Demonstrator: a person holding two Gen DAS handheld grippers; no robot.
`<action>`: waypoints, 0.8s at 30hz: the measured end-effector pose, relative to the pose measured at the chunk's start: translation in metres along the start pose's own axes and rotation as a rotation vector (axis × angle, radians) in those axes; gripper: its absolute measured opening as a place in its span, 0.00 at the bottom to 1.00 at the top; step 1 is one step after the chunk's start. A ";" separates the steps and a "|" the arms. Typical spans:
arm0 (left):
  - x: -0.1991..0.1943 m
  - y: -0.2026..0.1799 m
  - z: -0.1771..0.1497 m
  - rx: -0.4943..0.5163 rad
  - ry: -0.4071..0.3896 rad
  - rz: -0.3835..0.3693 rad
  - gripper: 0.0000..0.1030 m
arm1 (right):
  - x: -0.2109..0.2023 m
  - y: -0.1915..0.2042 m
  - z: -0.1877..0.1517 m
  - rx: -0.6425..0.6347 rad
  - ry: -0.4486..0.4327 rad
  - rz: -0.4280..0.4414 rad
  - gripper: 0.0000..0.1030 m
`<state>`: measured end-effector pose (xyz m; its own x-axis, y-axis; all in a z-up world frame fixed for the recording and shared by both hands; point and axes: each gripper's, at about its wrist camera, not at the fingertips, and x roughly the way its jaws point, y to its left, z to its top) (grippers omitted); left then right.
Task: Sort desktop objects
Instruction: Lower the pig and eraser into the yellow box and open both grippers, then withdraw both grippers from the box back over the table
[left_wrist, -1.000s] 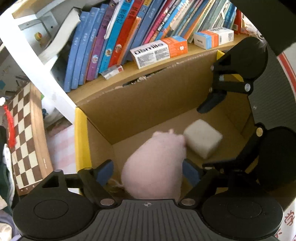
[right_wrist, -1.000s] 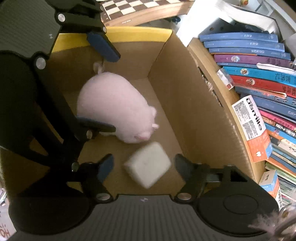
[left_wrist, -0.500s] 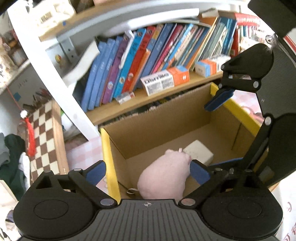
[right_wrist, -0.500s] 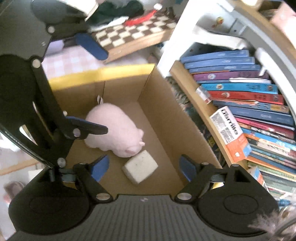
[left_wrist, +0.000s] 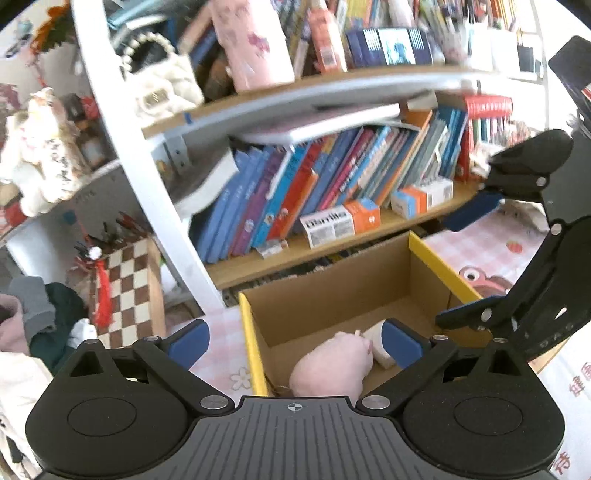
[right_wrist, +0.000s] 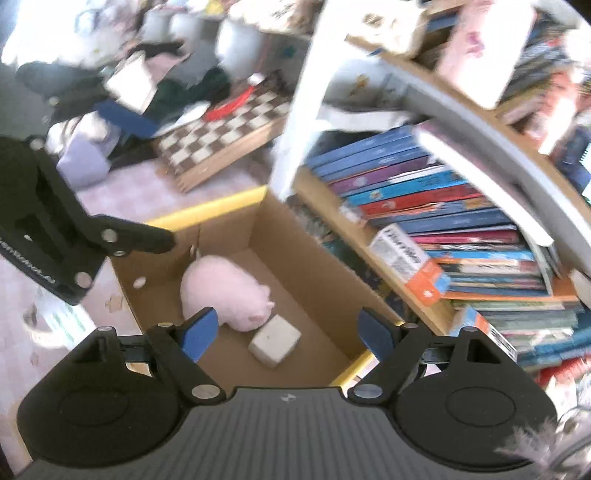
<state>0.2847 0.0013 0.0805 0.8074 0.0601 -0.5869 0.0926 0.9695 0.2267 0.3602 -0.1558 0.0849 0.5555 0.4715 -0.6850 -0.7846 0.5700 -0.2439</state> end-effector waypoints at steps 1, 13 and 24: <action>-0.007 0.003 -0.001 -0.011 -0.011 -0.003 0.98 | -0.007 0.000 0.000 0.034 -0.011 -0.008 0.80; -0.088 0.028 -0.021 -0.039 -0.131 -0.032 1.00 | -0.083 0.031 -0.001 0.284 -0.116 -0.053 0.83; -0.130 0.046 -0.062 -0.069 -0.127 -0.044 1.00 | -0.120 0.087 -0.034 0.357 -0.113 -0.134 0.86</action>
<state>0.1480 0.0528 0.1187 0.8711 -0.0093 -0.4910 0.0930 0.9849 0.1463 0.2157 -0.1857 0.1224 0.6891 0.4367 -0.5784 -0.5688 0.8204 -0.0584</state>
